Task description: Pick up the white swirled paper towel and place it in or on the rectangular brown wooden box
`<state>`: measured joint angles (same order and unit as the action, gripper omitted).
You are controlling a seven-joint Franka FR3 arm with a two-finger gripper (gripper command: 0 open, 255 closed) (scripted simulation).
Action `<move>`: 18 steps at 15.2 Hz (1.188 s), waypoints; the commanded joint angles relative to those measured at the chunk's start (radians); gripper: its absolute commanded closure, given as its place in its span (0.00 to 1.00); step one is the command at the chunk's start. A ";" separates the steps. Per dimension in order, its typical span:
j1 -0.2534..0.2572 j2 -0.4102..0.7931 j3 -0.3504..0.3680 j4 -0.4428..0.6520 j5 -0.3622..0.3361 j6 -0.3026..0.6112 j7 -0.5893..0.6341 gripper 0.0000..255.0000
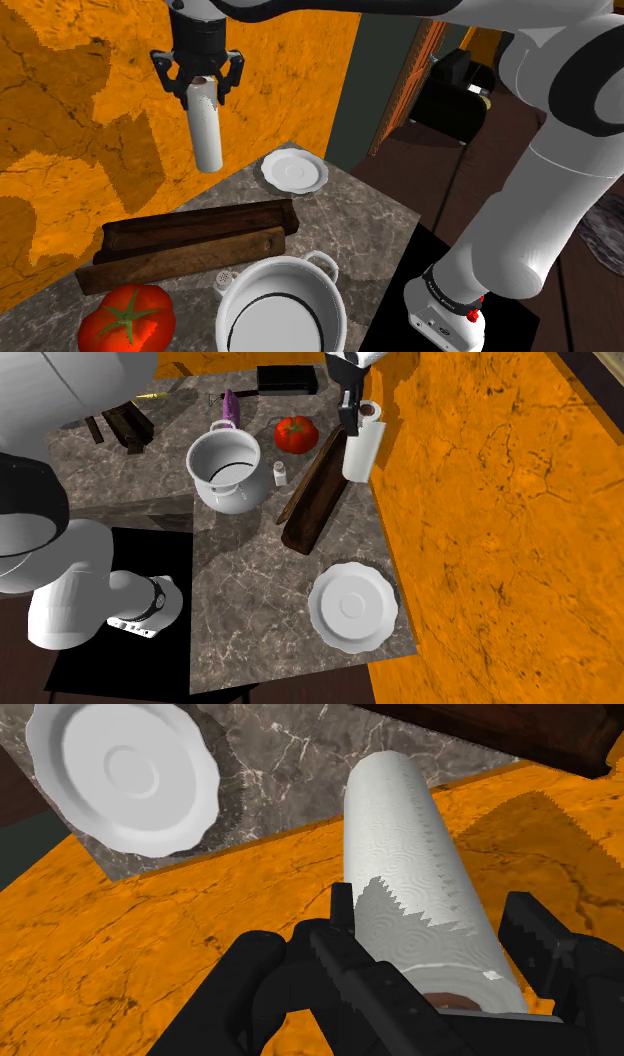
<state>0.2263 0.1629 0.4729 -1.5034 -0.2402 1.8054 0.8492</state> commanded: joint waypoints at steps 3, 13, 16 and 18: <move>0.039 -0.042 0.031 0.014 0.007 -0.064 0.059 1.00; 0.082 -0.087 0.067 -0.030 0.015 -0.076 0.140 1.00; 0.078 -0.097 0.064 -0.082 0.020 -0.032 0.144 1.00; 0.076 -0.102 0.063 -0.114 0.021 -0.004 0.147 1.00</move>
<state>0.3038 0.0651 0.5367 -1.5990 -0.2205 1.7855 0.9943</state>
